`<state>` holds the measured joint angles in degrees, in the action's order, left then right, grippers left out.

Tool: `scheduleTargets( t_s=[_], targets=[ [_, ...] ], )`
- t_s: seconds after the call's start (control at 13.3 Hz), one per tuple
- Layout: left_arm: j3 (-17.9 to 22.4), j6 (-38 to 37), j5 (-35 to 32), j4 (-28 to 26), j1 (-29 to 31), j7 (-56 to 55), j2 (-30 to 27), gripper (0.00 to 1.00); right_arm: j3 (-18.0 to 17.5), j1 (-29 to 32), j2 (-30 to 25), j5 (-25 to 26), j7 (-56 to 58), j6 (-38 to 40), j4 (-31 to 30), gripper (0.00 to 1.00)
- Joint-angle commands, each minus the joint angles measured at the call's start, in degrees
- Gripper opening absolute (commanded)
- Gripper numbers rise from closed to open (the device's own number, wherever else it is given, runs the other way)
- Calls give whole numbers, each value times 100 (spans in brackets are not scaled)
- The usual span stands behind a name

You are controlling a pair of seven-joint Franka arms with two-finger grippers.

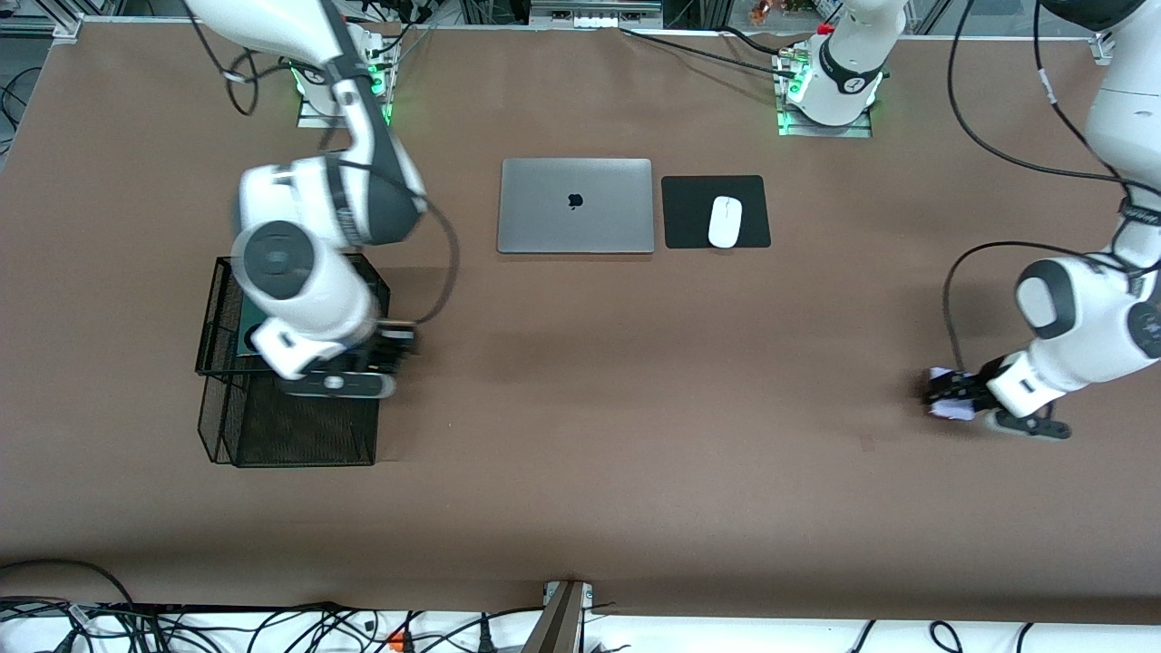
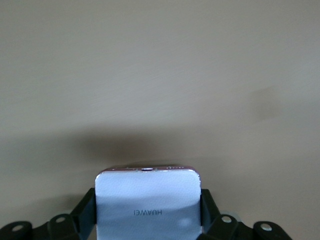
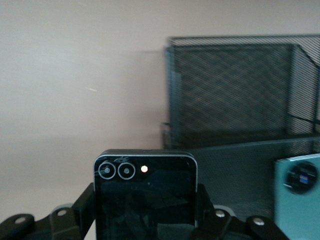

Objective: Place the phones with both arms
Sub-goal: 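Place the flip phone in the basket while the left gripper carries the white phone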

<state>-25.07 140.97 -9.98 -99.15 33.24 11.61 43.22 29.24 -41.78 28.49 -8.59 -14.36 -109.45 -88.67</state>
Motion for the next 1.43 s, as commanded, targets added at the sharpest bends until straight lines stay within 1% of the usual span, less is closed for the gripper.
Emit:
scheduleTargets(
  t_s=[0.0,0.08,0.23,0.38,0.53,0.6,0.68,0.75,0.83,0.9,0.98,1.13,1.2,1.35],
  targets=[
    [-68,-175,14,-86,-508,-1139,-234,0,301,-76,-904,-38,362,-575,-1482,20],
    [-68,-166,-29,-104,-859,-1848,-252,0,371,-76,-1089,-29,476,-882,-1904,20],
    [-42,-157,-152,-104,-1658,-3202,-287,0,398,-76,-1406,-29,513,-1471,-2634,21],
    [-51,-148,-590,-87,-2371,-4573,-288,0,398,-76,-1565,-38,513,-2060,-3250,21],
    [-33,-148,-864,-25,-3196,-5761,-270,0,398,-76,-1609,-38,513,-2448,-3621,21],
    [-16,-148,-943,53,-3627,-6297,-244,0,398,-76,-1609,-46,513,-2458,-3648,23],
    [63,-174,-1022,306,-4049,-6781,-122,0,398,-76,-1609,-55,513,-2458,-3649,31],
    [299,-410,-1067,526,-4549,-7117,-69,0,398,-76,-1609,-64,513,-2467,-3640,50],
    [571,-664,-1041,642,-5006,-7277,-77,0,398,-76,-1601,-64,504,-2467,-3631,81],
    [730,-797,-1023,773,-5263,-7374,-51,0,398,-76,-1609,-73,495,-2467,-3614,99],
    [784,-1025,-1014,844,-5431,-7480,-59,0,398,-76,-1601,-64,487,-2467,-3605,99],
    [776,-1211,-988,1046,-5503,-7577,-42,0,398,-76,-1600,-73,460,-2432,-3552,100],
    [776,-1212,-997,1082,-5625,-7725,63,0,398,-76,-1592,-73,477,-2406,-3500,100],
    [793,-1220,-1014,1545,-5897,-7937,413,0,425,-67,-1592,-82,539,-2397,-3298,100]
  ],
)
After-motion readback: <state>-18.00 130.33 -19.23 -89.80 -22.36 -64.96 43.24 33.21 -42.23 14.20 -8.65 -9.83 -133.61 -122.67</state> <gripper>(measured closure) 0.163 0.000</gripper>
